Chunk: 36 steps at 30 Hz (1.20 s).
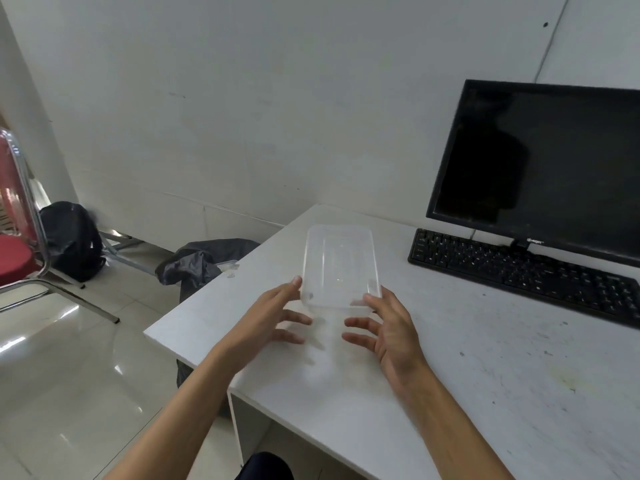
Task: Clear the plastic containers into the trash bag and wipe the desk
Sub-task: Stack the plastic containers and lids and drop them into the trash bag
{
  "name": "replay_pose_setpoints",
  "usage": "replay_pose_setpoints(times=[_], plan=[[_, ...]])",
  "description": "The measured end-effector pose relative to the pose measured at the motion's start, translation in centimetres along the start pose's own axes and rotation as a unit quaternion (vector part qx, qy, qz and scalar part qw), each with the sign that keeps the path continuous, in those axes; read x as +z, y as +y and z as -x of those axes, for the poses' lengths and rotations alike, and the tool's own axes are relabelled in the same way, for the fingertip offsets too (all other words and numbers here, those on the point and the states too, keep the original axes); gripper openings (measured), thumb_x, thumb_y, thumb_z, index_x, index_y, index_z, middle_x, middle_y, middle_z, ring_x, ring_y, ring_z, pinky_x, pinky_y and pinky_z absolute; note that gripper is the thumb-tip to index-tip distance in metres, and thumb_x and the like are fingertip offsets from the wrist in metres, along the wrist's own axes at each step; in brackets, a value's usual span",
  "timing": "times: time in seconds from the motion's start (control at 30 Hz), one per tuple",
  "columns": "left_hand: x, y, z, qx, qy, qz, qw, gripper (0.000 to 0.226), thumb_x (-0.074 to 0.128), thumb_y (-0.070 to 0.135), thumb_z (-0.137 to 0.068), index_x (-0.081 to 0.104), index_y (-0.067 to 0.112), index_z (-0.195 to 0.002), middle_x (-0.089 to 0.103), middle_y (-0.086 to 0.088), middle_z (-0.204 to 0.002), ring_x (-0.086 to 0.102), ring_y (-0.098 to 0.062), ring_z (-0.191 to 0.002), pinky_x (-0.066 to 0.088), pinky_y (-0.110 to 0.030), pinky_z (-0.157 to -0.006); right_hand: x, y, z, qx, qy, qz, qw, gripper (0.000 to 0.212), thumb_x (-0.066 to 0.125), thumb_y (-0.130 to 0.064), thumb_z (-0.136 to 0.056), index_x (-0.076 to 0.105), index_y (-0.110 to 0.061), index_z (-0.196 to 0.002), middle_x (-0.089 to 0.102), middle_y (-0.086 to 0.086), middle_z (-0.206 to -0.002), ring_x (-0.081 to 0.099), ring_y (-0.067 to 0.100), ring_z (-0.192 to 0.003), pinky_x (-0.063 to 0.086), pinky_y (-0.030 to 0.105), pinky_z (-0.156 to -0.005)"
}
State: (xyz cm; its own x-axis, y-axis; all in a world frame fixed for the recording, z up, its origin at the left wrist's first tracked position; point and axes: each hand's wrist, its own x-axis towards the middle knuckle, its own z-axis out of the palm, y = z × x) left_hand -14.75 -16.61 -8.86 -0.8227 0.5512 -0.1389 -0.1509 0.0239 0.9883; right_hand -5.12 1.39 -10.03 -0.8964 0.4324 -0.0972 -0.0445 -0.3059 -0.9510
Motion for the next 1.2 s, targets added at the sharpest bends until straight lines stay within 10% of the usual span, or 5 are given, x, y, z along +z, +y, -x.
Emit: replay_pose_setpoints(times=[0.53, 0.7, 0.8, 0.93, 1.2], plan=[[-22.3, 0.1, -14.3, -0.04, 0.352, -0.087, 0.931, 0.02, 0.064, 0.022, -0.093, 0.067, 0.014, -0.11, 0.069, -0.013, -0.116, 0.064, -0.026, -0.103, 0.058, -0.038, -0.078, 16.1, -3.7, -19.9, -0.071, -0.039, 0.276, 0.958, 0.037, 0.059, -0.022, -0.095, 0.053, -0.014, -0.131, 0.064, 0.008, -0.102, 0.071, 0.024, -0.07, 0.065, 0.041, -0.063], [-25.8, -4.3, -21.5, -0.119, 0.403, -0.347, 0.838, 0.092, 0.073, 0.058, -0.076, 0.038, 0.008, -0.145, 0.035, -0.016, -0.153, 0.032, -0.039, -0.14, 0.036, -0.056, -0.112, 22.3, -0.9, -29.1, -0.111, -0.08, 0.491, 0.86, 0.037, 0.06, -0.035, -0.093, 0.048, -0.023, -0.127, 0.062, 0.003, -0.105, 0.073, 0.019, -0.073, 0.065, 0.035, -0.063], [-26.1, -6.8, -23.7, -0.2, 0.355, -0.278, 0.87, 0.13, 0.082, 0.056, -0.071, -0.003, 0.014, -0.159, -0.011, -0.012, -0.167, 0.011, -0.043, -0.151, 0.028, -0.056, -0.117, 24.6, 0.7, -32.6, -0.109, -0.127, 0.59, 0.79, 0.035, 0.058, -0.037, -0.093, 0.049, -0.023, -0.124, 0.062, 0.004, -0.102, 0.073, 0.022, -0.076, 0.065, 0.039, -0.068], [-27.9, -10.7, -25.4, -0.233, 0.391, -0.122, 0.882, 0.084, 0.066, 0.017, -0.087, 0.018, 0.01, -0.156, 0.027, -0.024, -0.154, 0.052, -0.044, -0.121, 0.049, -0.043, -0.092, 27.3, 4.5, -35.9, -0.018, -0.224, 0.691, 0.688, 0.035, 0.052, -0.027, -0.094, 0.058, -0.014, -0.127, 0.067, 0.013, -0.106, 0.074, 0.026, -0.074, 0.064, 0.035, -0.058], [-28.2, -7.4, -25.8, -0.028, 0.412, 0.048, 0.909, 0.036, 0.043, 0.006, -0.092, 0.063, 0.017, -0.119, 0.061, -0.004, -0.081, 0.051, -0.019, -0.064, 0.041, -0.028, -0.055, 31.9, 11.6, -37.8, 0.136, -0.306, 0.664, 0.668, 0.04, 0.047, -0.01, -0.096, 0.054, -0.001, -0.134, 0.063, 0.029, -0.122, 0.073, 0.04, -0.094, 0.063, 0.05, -0.077]])
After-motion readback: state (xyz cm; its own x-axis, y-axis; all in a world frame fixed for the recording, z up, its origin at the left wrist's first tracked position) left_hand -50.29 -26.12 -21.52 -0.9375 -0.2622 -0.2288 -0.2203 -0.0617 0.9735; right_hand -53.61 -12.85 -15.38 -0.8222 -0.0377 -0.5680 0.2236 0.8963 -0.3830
